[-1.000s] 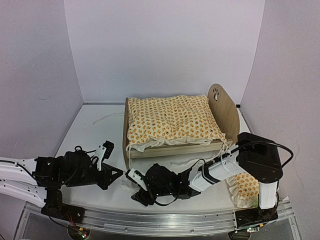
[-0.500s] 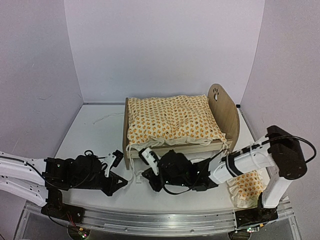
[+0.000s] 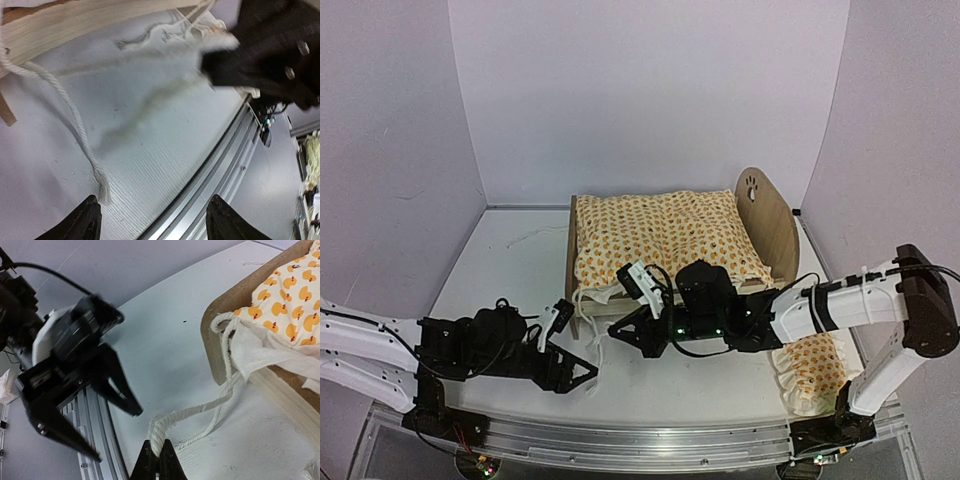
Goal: Set up the pet bed
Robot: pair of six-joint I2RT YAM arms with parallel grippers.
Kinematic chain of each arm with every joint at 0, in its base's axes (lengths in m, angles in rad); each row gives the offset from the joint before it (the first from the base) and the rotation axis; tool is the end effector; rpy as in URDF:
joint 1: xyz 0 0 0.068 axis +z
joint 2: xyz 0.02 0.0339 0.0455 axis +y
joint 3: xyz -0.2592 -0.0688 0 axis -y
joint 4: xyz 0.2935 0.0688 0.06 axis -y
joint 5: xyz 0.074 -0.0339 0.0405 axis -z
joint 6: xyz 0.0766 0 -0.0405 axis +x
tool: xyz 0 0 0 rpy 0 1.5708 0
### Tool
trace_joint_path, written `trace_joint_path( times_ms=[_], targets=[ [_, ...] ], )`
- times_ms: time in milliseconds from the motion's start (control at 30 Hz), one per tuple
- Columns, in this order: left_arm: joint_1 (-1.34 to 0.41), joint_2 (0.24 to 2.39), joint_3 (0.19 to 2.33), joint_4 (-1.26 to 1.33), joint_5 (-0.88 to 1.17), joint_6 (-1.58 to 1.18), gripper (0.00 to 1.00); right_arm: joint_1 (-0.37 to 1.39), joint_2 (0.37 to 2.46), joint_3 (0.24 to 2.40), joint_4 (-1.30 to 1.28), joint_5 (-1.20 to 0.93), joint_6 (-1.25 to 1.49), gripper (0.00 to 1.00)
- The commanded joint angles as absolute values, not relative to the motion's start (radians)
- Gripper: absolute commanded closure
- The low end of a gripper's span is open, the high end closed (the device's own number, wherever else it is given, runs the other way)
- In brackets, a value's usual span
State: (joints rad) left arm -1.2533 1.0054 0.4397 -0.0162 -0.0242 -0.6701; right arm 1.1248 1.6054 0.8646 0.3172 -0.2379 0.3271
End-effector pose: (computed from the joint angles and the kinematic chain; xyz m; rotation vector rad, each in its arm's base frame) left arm 0.0913 -0.2719 0.1429 0.6636 2.2645 -1.0270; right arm 0.1655 0.3879 0.1577 -0.9991 1.9383 1.1268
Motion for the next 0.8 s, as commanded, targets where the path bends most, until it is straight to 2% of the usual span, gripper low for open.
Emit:
trace_joint_path(
  times_ms=[0,100,233,433,533,767],
  targets=[
    [-1.114,0.98,0.504,0.006,-0.048,-0.889,0.29,1.126,1.541,0.832,0.325,-0.314,0.344,1.0],
    [-1.101,0.996,0.477,0.051,-0.166,-1.097,0.37,1.126,1.535,0.816,0.333,-0.331,0.359,1.0],
    [-1.101,1.021,0.424,0.177,-0.294,-1.266,0.55,1.126,1.546,0.807,0.349,-0.33,0.347,1.0],
    [-1.132,1.164,0.514,0.222,-0.397,-1.257,0.75,1.126,1.537,0.788,0.378,-0.347,0.336,1.0],
    [-1.157,1.232,0.524,0.245,-0.474,-1.303,0.78,1.126,1.526,0.78,0.397,-0.364,0.335,1.0],
    [-1.191,1.341,0.574,0.253,-0.627,-1.379,0.76,1.126,1.522,0.765,0.428,-0.386,0.325,1.0]
  ],
)
